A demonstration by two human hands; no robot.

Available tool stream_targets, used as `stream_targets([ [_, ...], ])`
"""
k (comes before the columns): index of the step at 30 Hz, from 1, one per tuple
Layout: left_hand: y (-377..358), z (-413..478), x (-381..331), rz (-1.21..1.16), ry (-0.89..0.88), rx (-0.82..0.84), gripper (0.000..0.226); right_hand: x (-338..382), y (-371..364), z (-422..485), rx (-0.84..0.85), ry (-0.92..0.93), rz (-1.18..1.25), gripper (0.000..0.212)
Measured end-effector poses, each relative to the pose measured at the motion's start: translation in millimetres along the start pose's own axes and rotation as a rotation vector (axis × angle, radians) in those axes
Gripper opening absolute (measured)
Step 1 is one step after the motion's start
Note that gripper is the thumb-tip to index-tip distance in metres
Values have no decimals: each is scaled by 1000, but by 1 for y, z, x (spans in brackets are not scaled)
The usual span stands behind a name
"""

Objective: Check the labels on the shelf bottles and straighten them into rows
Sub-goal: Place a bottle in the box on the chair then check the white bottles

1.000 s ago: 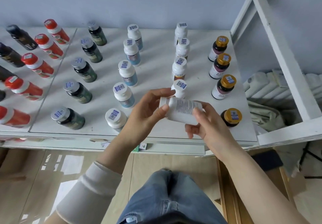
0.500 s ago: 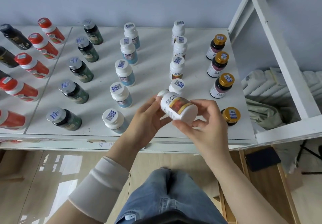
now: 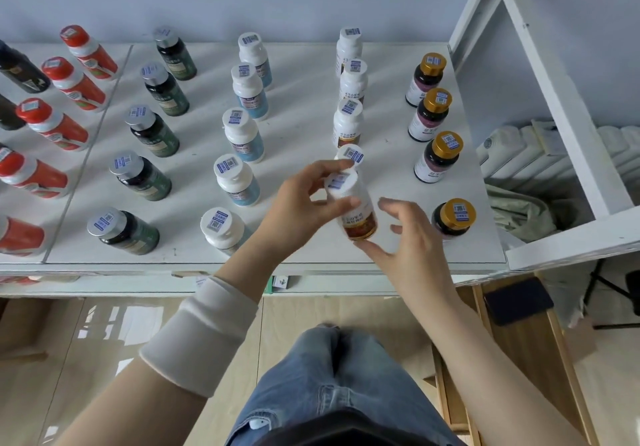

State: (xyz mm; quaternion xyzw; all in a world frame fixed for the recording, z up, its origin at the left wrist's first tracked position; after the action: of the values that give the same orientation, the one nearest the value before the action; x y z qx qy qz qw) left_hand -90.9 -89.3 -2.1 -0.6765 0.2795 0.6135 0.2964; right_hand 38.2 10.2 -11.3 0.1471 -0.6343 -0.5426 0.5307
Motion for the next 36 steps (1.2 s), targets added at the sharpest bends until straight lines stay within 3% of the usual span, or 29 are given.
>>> stream_targets([
  [8, -4, 0, 32, 415, -167, 111, 44, -8, 26, 35, 155, 60, -412, 50],
  [16, -7, 3, 49, 495, -212, 143, 46, -7, 28, 55, 237, 72, -555, 50],
  [20, -7, 1, 44, 534, -227, 166, 59, -11, 30, 63, 240, 83, -556, 50],
  [25, -1, 34, 9, 610, -382, -45, 53, -17, 32, 80, 274, 75, -497, 50],
  [31, -7, 83, 21, 868, -55, 6, 49, -25, 24, 101, 336, 108, -369, 46],
  [34, 3, 82, 12, 679, -49, -145, 36, -34, 17, 105, 333, 16, -112, 49],
  [36, 9, 77, 2, 345, -25, -199, 29, -35, 13, 108, 404, -162, 230, 50],
])
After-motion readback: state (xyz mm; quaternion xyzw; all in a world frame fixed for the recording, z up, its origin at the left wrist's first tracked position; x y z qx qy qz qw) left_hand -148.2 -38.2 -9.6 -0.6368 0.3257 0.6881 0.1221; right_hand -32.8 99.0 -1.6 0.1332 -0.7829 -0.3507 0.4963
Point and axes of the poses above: each hand's wrist, its own z-axis towards the middle knuckle, its own y-axis out of the back of the hand, x = y × z, the point moved 2 cm from there along z, towards the middle knuckle, and after that the axes turned 10 degrees about -z, right-handed, at the moved point
